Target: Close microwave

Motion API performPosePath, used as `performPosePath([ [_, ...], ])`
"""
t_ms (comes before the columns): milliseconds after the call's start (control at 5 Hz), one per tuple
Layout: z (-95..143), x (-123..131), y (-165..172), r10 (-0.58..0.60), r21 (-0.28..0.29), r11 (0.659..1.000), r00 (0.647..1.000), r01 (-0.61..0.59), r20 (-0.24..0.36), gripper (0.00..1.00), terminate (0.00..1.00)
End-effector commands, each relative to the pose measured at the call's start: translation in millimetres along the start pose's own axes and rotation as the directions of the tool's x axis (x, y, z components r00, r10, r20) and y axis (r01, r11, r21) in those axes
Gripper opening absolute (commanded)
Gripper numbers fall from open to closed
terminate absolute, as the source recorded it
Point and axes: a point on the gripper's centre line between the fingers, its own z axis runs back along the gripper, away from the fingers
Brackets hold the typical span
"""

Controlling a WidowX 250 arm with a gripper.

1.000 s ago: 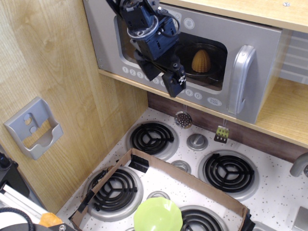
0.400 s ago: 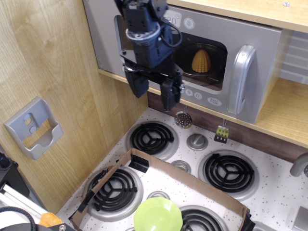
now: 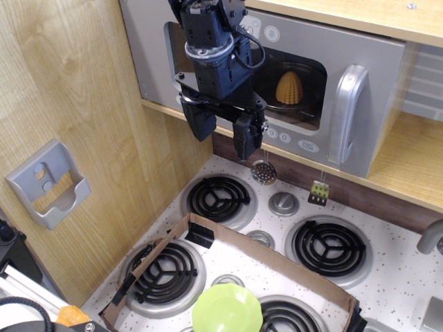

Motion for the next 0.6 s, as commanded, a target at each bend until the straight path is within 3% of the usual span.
performPosePath([
  [0,26.5,19.9,-2.2,-0.005,0.018,1.0,0.998,0.004,0.059,1.0,0.0],
  [200,26.5,19.9,-2.2,-0.005,0.018,1.0,0.998,0.004,0.059,1.0,0.0],
  [400,26.5,19.9,-2.2,-0.005,0.018,1.0,0.998,0.004,0.059,1.0,1.0],
])
